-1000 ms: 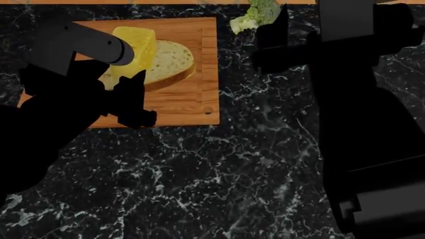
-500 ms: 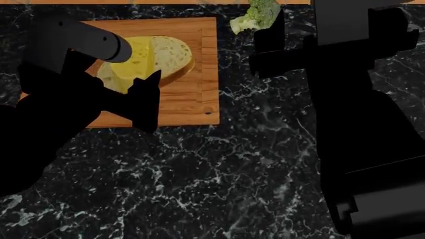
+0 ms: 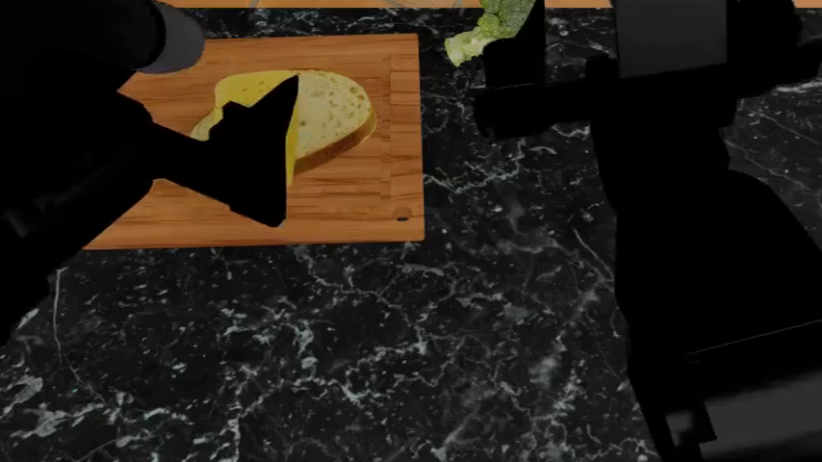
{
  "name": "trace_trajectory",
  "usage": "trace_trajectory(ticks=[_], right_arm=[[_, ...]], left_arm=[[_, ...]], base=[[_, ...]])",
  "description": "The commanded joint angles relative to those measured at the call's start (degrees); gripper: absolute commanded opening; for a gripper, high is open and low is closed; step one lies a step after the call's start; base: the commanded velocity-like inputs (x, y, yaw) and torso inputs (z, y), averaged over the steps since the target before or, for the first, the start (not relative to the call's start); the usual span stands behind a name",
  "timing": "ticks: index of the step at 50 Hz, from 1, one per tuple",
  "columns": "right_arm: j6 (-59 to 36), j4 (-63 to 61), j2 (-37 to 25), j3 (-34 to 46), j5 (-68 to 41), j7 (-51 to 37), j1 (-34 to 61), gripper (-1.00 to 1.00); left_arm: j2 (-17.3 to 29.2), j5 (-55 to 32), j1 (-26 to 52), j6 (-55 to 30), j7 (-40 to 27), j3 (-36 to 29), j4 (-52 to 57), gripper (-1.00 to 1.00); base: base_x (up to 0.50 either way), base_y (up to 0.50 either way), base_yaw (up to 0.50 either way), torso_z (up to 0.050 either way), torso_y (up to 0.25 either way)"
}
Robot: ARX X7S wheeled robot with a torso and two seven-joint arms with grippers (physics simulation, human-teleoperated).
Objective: Pick up the wedge of cheese and place it on the slice of bread to prepare a simple cheese on bread dish.
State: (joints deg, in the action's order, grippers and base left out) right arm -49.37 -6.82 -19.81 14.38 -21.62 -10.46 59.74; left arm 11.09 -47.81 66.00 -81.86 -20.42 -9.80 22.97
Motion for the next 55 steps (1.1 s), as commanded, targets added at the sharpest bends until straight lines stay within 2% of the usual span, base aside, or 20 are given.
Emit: trace_trajectory(ticks=[1,7,11,14,17,25,30,34,41,55], right_arm=[[-6.2,-11.6,-0.8,-2.9,-3.6,-2.2,-0.8,1.0],[-11.0,-19.4,-2.0,-5.5,-6.3,-3.8,-2.6,1.0],[-13.7,-23.8,-2.6,-8.1,-8.2,-4.8,-4.2,1.0],[-18.5,-30.1,-2.3,-12.7,-11.9,-6.3,-4.8,1.0],[-22.6,-34.3,-2.3,-14.6,-14.7,-6.9,-4.3,1.0],[-30.3,-42.7,-1.5,-21.0,-21.0,-8.5,-3.6,1.0],[-39.4,-48.2,0.5,-27.3,-27.5,-10.5,0.2,1.0],[-40.5,-47.7,-1.4,-29.7,-38.6,-18.3,1.9,1.0],[-39.7,-43.6,-6.6,-30.3,-60.1,-36.0,7.2,1.0],[-34.4,-40.8,-14.2,-26.2,-77.4,-51.9,12.1,1.0]], left_arm=[[-0.9,-4.3,2.6,-5.6,-4.6,4.6,5.0,1.0],[-1.3,-7.4,4.3,-7.2,-7.5,7.2,6.3,1.0],[-0.9,-12.3,6.1,-7.7,-12.1,9.0,6.9,1.0],[0.2,-18.7,6.9,-7.8,-18.0,10.2,7.0,1.0],[1.4,-22.0,7.9,-7.6,-21.4,10.1,7.1,1.0],[4.1,-39.1,9.6,-6.9,-35.9,11.8,7.4,1.0],[6.2,-49.2,10.6,-4.6,-45.0,10.9,8.3,1.0],[8.6,-56.8,11.8,-1.7,-51.6,9.1,9.6,1.0],[11.5,-60.4,12.6,0.5,-54.6,8.3,10.8,1.0],[16.6,-68.3,15.4,6.0,-60.6,6.0,13.3,1.0]], base=[[0.0,0.0,0.0,0.0,0.0],[0.0,0.0,0.0,0.0,0.0],[0.0,0.0,0.0,0.0,0.0],[0.0,0.0,0.0,0.0,0.0],[0.0,0.0,0.0,0.0,0.0],[0.0,0.0,0.0,0.0,0.0],[0.0,0.0,0.0,0.0,0.0],[0.0,0.0,0.0,0.0,0.0],[0.0,0.0,0.0,0.0,0.0],[0.0,0.0,0.0,0.0,0.0]])
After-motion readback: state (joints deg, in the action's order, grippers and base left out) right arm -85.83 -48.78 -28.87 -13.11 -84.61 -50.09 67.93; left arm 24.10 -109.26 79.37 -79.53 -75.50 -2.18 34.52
